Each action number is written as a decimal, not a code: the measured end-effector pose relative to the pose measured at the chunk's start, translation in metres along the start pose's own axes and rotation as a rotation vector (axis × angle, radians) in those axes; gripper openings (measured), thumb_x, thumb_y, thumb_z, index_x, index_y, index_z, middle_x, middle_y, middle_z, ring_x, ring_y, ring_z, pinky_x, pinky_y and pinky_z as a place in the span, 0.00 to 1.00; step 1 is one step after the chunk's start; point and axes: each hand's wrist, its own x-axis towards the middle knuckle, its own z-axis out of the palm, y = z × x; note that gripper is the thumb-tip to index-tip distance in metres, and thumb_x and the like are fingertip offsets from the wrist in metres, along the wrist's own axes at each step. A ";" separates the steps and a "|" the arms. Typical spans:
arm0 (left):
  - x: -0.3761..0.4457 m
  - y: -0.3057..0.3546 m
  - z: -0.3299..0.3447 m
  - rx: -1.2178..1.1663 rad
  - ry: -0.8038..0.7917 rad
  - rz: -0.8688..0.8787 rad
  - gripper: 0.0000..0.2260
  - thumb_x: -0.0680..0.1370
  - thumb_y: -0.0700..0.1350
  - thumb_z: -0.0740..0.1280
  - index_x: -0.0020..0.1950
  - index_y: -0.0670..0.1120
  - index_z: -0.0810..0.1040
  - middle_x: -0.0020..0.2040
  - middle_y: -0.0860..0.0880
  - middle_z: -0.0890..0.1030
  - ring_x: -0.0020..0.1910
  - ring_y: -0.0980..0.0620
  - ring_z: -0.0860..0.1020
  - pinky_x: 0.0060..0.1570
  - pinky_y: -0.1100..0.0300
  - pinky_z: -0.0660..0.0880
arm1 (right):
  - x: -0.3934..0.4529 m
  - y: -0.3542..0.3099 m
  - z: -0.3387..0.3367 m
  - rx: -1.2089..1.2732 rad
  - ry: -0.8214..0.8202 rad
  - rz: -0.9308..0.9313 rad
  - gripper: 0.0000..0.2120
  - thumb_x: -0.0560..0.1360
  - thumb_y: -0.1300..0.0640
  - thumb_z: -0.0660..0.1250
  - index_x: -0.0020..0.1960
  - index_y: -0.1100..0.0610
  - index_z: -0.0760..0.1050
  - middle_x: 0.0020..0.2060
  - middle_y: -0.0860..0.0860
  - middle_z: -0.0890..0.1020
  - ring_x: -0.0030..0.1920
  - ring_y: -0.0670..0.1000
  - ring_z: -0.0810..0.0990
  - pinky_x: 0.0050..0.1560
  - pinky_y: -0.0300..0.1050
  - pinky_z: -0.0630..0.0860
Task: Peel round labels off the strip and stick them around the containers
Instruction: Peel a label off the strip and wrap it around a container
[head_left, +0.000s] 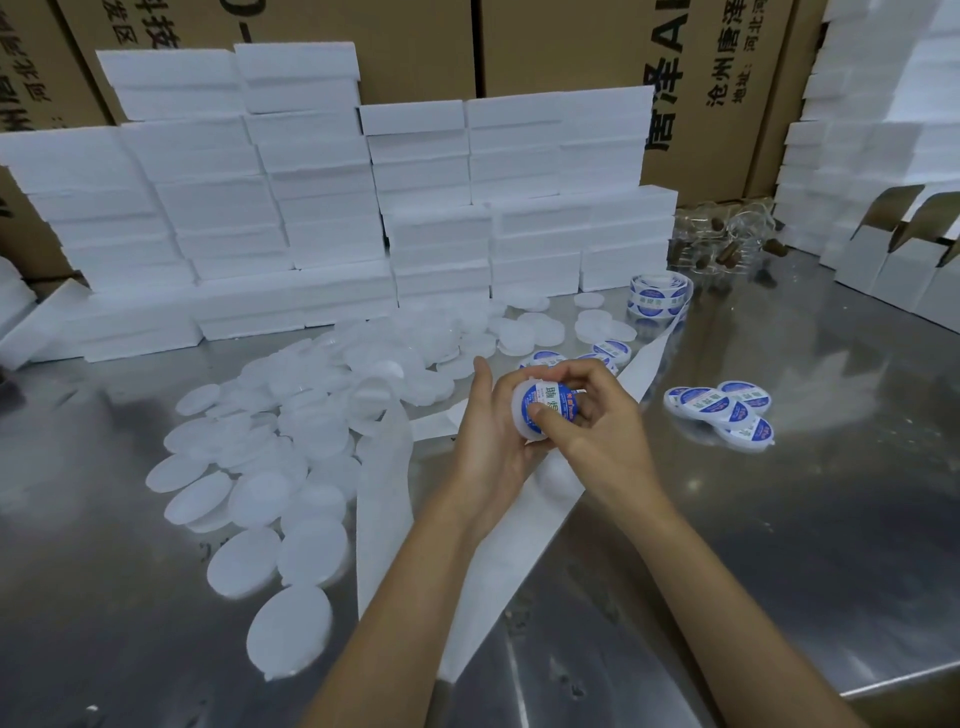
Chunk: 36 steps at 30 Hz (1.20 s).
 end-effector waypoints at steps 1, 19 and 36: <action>0.000 0.000 0.001 0.011 0.005 0.001 0.33 0.84 0.61 0.44 0.73 0.38 0.71 0.67 0.36 0.78 0.69 0.39 0.75 0.71 0.47 0.70 | 0.000 0.001 0.000 -0.002 -0.002 -0.002 0.14 0.72 0.69 0.71 0.50 0.52 0.76 0.52 0.49 0.84 0.52 0.53 0.83 0.55 0.55 0.81; 0.012 -0.011 -0.002 0.290 -0.021 0.163 0.25 0.86 0.56 0.46 0.60 0.46 0.79 0.52 0.49 0.85 0.50 0.54 0.84 0.55 0.60 0.78 | -0.001 0.004 -0.001 -0.036 0.019 0.014 0.14 0.72 0.66 0.73 0.52 0.49 0.77 0.51 0.46 0.83 0.50 0.52 0.84 0.54 0.55 0.81; 0.001 0.002 -0.004 0.063 -0.017 0.099 0.25 0.86 0.57 0.48 0.66 0.41 0.74 0.61 0.38 0.81 0.55 0.46 0.81 0.61 0.54 0.74 | -0.005 0.011 -0.003 -0.535 0.158 0.015 0.29 0.61 0.23 0.66 0.40 0.47 0.64 0.37 0.44 0.77 0.34 0.45 0.72 0.35 0.45 0.69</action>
